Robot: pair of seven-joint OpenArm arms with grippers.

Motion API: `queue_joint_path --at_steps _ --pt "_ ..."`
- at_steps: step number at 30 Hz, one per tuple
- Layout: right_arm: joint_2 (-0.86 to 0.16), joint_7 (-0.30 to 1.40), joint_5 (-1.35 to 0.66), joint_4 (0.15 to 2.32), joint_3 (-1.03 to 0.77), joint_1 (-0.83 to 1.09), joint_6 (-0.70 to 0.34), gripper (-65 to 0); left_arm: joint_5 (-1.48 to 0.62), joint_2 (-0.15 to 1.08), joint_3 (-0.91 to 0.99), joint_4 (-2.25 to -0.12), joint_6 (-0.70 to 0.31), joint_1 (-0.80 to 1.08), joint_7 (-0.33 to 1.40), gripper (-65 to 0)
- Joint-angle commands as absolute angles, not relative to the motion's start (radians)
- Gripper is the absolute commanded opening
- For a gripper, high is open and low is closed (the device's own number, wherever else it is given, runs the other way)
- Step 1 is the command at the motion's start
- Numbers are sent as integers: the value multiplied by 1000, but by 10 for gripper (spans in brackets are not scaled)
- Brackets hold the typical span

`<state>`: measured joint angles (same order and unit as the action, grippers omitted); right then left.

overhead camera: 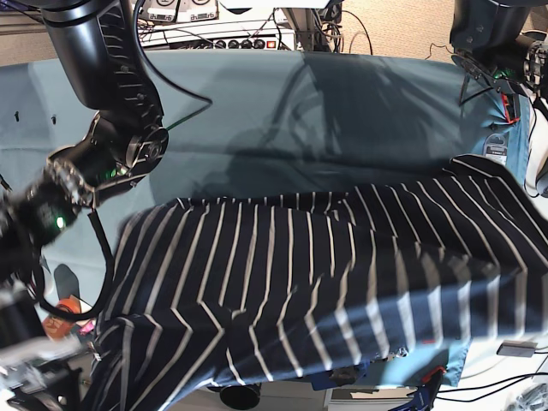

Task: Layout the t-shirt on the table in an organized manner, then fold the t-shirt properly
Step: 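Lower the shirt flat onto the table with both grippers and release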

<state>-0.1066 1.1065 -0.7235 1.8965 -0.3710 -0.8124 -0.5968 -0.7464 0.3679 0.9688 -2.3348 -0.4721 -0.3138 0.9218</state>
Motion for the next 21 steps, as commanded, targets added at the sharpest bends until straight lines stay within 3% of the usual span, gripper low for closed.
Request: queue_joint_path --at_steps 1,5,10,16,18,20,21 --pt "-117 1081 -696 1871 -370 -845 -594 -650 -754 383 937 -2293 -468 -330 901 -650" --pt "-165 1031 -556 1652 -366 -845 -595 -650 -699 383 756 -2071 -467 -330 885 -650" --pt "-262 828 -416 1245 -366 -860 -606 -650 -471 383 540 -1750 -430 -351 658 -650" --pt "-356 440 -134 764 -366 -932 -582 -650 -273 382 289 -1263 -356 -551 440 -650" --pt "-371 304 -74 659 -365 -953 -500 -650 -218 382 209 -1102 -332 -631 303 -650" --pt "-381 230 -45 603 -366 -967 -480 -650 -147 382 141 -972 -334 -706 204 -650" --pt "-384 214 -35 595 -366 -967 -483 -650 -125 382 110 -920 -337 -741 190 -617"
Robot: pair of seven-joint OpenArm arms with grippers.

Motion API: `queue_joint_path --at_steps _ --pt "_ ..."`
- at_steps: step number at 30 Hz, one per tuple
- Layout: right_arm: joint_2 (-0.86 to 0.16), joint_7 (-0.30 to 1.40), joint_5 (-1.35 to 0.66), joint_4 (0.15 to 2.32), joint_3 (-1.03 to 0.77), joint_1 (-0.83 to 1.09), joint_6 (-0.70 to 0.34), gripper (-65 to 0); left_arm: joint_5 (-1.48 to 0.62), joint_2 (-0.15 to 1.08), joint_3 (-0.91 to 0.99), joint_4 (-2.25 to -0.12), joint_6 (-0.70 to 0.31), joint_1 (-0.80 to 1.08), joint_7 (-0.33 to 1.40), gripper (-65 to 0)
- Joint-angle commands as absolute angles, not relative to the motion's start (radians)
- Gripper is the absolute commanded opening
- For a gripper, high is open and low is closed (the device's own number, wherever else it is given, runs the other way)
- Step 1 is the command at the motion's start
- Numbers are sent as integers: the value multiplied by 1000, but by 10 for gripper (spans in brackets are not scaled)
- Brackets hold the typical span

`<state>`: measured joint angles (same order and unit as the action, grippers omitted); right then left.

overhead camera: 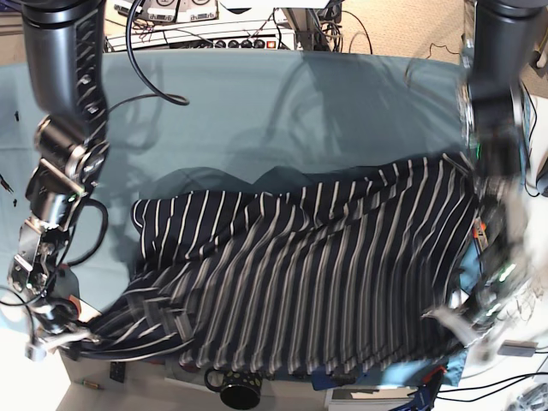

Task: Layout the t-shirt on the table in an organized manner, then fold the t-shirt properly
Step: 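Lower the shirt flat onto the table with both grippers and release, then raise both grippers and move the right gripper to the shirt corner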

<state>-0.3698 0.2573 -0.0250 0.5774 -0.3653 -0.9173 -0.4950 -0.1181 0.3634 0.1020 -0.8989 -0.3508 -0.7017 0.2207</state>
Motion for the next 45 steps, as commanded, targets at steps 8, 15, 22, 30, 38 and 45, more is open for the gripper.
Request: queue_joint_path --at_steps 8,15,22,30,38,45 --pt "-386 212 -32 595 -366 -978 -503 -371 -97 371 -10 -785 -321 -900 142 -304" --pt "-395 361 -122 622 -368 -974 -624 -371 -162 375 -10 -804 -322 -916 341 -305" --pt "-396 640 -355 950 -368 -881 -698 -377 -393 391 92 -1015 -406 -870 659 -381" --pt "-397 919 -551 1417 -368 -670 -686 -377 -607 402 371 -1470 -432 -718 1024 -431" --pt "-396 1057 -623 1647 -464 -449 -627 -377 -659 561 450 -1690 -431 -428 1085 -446" --pt "-395 1167 -715 1674 -694 -256 -624 -377 -704 587 679 -1844 -433 -157 1085 -446"
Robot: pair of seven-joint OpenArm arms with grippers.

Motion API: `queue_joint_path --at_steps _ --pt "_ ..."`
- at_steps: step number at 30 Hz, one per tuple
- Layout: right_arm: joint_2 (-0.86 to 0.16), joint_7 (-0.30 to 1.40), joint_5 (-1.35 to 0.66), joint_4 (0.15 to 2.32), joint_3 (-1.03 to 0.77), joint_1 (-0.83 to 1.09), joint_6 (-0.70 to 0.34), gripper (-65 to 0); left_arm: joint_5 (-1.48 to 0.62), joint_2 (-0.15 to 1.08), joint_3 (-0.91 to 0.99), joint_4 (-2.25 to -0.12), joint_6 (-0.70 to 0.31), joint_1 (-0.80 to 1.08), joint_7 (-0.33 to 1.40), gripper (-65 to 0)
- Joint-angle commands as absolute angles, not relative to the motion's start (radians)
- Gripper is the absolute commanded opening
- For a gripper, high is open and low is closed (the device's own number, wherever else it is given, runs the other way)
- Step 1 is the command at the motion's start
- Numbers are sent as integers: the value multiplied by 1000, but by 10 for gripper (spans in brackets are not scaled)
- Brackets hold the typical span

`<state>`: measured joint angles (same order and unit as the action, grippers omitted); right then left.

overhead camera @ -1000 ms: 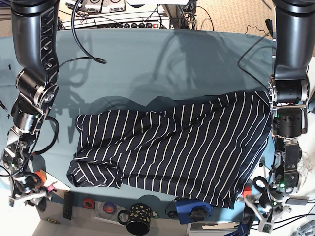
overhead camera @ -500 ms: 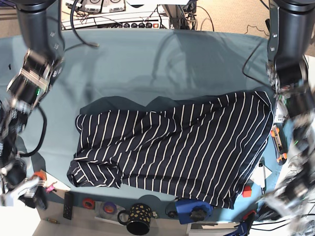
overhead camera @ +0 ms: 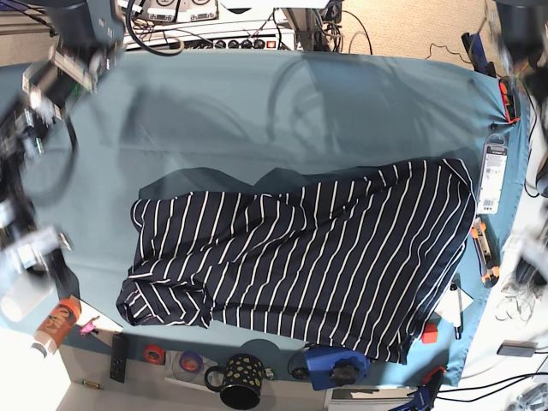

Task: Layout the t-shirt on the table in an organized manner, then fold the t-shirt properly
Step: 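Raise both grippers and move the right gripper to the shirt corner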

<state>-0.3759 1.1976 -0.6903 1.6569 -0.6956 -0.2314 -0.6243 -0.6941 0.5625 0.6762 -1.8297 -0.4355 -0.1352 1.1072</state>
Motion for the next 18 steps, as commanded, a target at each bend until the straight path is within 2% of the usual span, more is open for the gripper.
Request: queue_joint_path --at_steps 1,5,9,13,18 --pt "-393 1196 -714 1674 -720 -232 -624 -376 -724 587 716 -1856 -447 -123 1085 -446" --pt "-392 1240 -714 1674 -765 -120 -625 -376 -793 585 844 -1894 -473 -12 1085 -446" --pt "-364 1132 -706 1673 -741 -26 -639 -376 -801 585 901 -1911 -473 72 1085 -444" --pt "-327 1040 -661 1620 -661 -6 -643 -376 -809 585 901 -1912 -492 146 1085 -432" --pt "-326 951 -661 1466 -495 -31 -643 -376 -809 585 901 -1912 -497 169 1085 -432"
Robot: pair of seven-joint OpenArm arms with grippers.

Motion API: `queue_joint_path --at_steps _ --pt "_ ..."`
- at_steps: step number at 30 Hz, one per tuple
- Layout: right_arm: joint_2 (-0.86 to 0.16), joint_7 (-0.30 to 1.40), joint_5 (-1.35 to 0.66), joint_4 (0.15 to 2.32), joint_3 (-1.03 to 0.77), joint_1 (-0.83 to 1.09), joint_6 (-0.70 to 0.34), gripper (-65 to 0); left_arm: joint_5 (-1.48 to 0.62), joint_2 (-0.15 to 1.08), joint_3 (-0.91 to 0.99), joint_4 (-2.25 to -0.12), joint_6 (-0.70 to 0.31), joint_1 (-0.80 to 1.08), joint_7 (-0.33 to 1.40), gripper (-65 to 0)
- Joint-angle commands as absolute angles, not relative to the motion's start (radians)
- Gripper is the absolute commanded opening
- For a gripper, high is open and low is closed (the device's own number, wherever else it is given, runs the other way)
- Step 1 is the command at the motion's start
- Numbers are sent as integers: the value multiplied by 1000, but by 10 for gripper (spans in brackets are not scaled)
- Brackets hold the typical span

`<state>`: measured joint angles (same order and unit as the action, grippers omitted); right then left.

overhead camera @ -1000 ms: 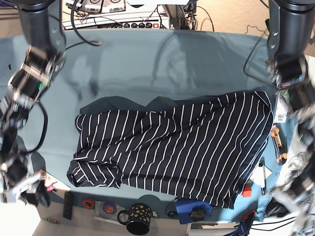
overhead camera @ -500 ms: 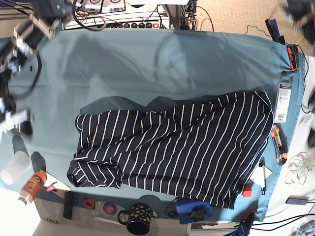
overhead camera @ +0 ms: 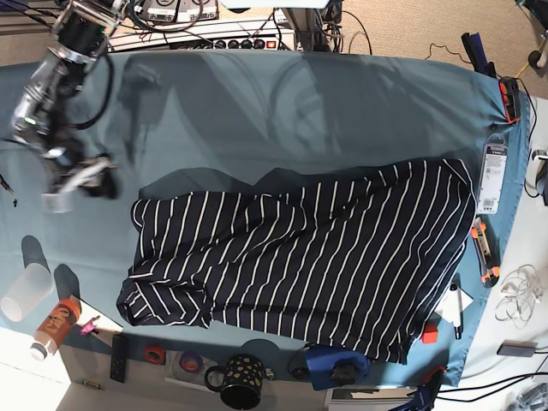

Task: Layout the t-shirt on the table in an organized manner, then fold the t-shirt properly
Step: 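Raise both grippers and move the right gripper to the shirt corner, then grasp the shirt corner with the right gripper and pull it outward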

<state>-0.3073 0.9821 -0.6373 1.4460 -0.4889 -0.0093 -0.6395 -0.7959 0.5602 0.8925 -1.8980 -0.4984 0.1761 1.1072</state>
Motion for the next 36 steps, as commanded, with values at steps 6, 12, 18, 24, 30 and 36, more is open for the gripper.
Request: queue_joint_path --at_steps 6,12,18,24,30,36 --pt "-313 944 -659 1359 -363 -115 -681 -376 -809 585 901 -1912 -495 169 1081 -433" --pt "-228 938 -572 1359 -339 -189 -691 -376 -809 585 901 -1912 -495 168 1076 -433" --pt "-163 939 -537 1359 -339 -225 -686 -545 -809 585 901 -1912 -495 169 1077 -433" --pt "-161 1022 -730 1483 -341 -240 -684 -650 -809 584 901 -1912 -495 169 1076 -433" --pt "-162 1192 -872 1852 -408 -229 -684 -650 -809 584 901 -1912 -495 169 1074 -433" --pt "-163 1092 -829 1993 -559 -178 -684 -650 -809 584 901 -1911 -495 169 1073 -433"
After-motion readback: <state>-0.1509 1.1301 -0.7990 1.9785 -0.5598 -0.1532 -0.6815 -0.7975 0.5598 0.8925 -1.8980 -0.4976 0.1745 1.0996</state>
